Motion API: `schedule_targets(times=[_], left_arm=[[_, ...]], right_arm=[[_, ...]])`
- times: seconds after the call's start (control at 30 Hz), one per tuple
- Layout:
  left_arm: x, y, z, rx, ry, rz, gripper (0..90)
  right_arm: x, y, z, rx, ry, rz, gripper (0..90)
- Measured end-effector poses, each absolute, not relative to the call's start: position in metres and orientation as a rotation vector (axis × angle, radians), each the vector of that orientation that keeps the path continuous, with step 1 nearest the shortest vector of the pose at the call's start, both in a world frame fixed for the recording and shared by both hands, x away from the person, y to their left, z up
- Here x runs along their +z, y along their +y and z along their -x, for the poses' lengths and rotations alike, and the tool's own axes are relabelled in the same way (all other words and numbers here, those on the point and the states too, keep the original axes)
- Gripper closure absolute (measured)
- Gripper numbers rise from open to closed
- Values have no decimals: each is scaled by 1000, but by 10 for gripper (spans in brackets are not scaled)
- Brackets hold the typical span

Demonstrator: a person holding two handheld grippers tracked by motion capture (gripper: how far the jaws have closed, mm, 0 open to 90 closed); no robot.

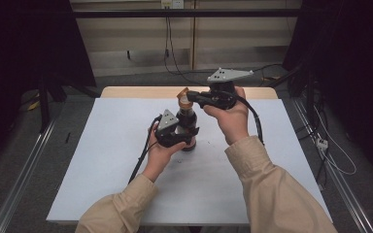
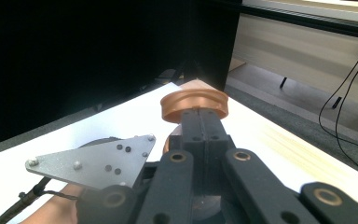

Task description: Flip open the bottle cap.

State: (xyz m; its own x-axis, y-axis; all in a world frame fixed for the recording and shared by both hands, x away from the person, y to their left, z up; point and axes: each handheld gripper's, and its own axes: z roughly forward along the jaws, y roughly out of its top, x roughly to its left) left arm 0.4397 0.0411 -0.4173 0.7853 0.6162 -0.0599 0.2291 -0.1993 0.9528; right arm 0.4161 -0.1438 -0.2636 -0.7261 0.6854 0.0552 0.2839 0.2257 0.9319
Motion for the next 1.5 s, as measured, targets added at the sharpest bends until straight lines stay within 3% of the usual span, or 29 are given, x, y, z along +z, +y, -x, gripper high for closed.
schedule_targets(times=[1.5], left_arm=[[-418,40,-440,397,659,-1775,297]], right_arm=[[-266,-137,-425,1506,2144,-907,900]])
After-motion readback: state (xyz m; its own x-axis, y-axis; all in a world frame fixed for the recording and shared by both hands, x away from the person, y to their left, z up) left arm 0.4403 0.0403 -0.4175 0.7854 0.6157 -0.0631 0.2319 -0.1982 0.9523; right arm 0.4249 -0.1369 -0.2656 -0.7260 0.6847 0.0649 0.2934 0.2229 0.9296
